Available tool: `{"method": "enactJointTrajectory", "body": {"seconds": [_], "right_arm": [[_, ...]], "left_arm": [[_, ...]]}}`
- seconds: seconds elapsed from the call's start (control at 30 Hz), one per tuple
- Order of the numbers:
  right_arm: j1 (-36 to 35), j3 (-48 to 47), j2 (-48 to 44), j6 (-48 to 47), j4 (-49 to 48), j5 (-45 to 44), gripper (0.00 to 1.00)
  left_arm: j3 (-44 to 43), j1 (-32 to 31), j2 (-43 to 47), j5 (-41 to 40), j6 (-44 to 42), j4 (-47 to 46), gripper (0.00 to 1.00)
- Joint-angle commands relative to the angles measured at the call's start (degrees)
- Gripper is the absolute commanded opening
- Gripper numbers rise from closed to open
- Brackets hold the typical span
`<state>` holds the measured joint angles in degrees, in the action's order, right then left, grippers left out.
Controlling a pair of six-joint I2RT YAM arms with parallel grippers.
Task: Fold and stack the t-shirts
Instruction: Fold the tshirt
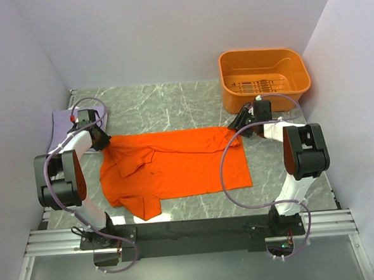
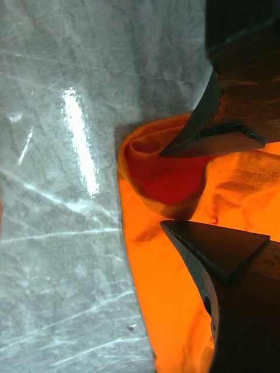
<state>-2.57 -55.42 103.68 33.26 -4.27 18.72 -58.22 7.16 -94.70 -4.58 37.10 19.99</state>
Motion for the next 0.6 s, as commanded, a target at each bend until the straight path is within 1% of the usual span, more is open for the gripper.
{"method": "enactJointTrajectory", "body": {"seconds": [0.0,0.13,0.3,0.47,0.57], "right_arm": [[0.5,-1.8,0.1,0.6,-1.4,-1.2,0.54],[0.6,-1.1,-0.7,0.3,0.1,-4.5,0.54],[0.5,-0.9,-0.8,0.1,-0.2,-4.7,0.54],[0.6,-1.4,-0.1,-0.1,-1.0,-2.9,0.54],[0.5,-1.9,0.6,-0.1,-1.7,-1.7,0.51]], "left_arm": [[-1.5,0.3,-0.1,-0.6,-0.5,-0.5,0.01],[-1.6,0.3,-0.2,-0.5,-0.5,-0.6,0.01],[-1.5,0.3,-0.2,-0.6,-0.5,-0.5,0.01],[-1.6,0.3,-0.1,-0.5,-0.5,-0.5,0.01],[-1.5,0.3,-0.2,-0.5,-0.6,-0.5,0.01]]}}
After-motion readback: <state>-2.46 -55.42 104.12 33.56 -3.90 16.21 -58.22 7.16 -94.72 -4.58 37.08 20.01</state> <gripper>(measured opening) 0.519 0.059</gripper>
